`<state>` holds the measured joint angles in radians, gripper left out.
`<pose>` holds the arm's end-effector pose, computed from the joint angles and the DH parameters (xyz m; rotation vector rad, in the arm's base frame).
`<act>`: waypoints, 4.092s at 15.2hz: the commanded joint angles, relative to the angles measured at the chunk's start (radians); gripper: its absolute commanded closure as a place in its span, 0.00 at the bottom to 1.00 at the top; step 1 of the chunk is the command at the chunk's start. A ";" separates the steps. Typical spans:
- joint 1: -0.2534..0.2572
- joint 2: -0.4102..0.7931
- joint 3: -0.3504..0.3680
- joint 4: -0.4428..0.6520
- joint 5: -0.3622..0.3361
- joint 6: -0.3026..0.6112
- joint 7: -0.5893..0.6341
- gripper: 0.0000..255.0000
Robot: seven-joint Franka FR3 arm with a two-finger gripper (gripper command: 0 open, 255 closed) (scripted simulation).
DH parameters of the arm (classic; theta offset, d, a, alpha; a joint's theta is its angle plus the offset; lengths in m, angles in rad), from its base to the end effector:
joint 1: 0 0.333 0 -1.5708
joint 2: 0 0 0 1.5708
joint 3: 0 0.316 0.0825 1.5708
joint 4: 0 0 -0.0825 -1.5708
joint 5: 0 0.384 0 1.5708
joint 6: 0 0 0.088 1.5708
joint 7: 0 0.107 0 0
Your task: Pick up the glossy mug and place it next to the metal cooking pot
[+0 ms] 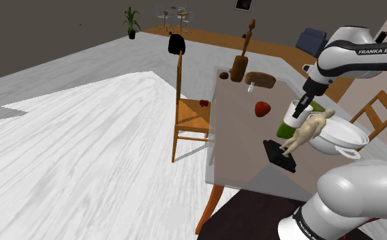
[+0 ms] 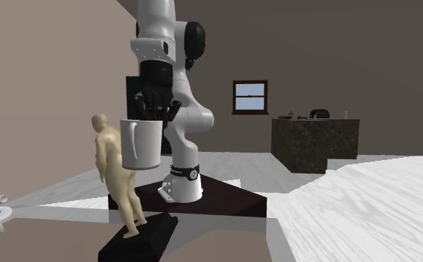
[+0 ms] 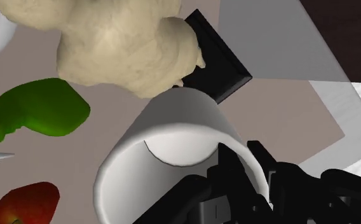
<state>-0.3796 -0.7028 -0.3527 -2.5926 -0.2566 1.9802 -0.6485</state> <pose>0.2502 -0.2519 0.4706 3.0856 0.1279 0.0723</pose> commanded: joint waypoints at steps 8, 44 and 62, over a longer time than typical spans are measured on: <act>-0.118 -0.044 -0.187 0.020 -0.120 -0.037 -0.227 1.00; -0.054 0.244 -0.790 0.124 -0.233 0.276 -0.663 1.00; 0.373 0.453 -1.282 0.044 -0.127 0.595 -0.760 1.00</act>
<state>-0.0512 -0.2584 -1.5813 -2.5261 -0.3866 2.5660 -1.4029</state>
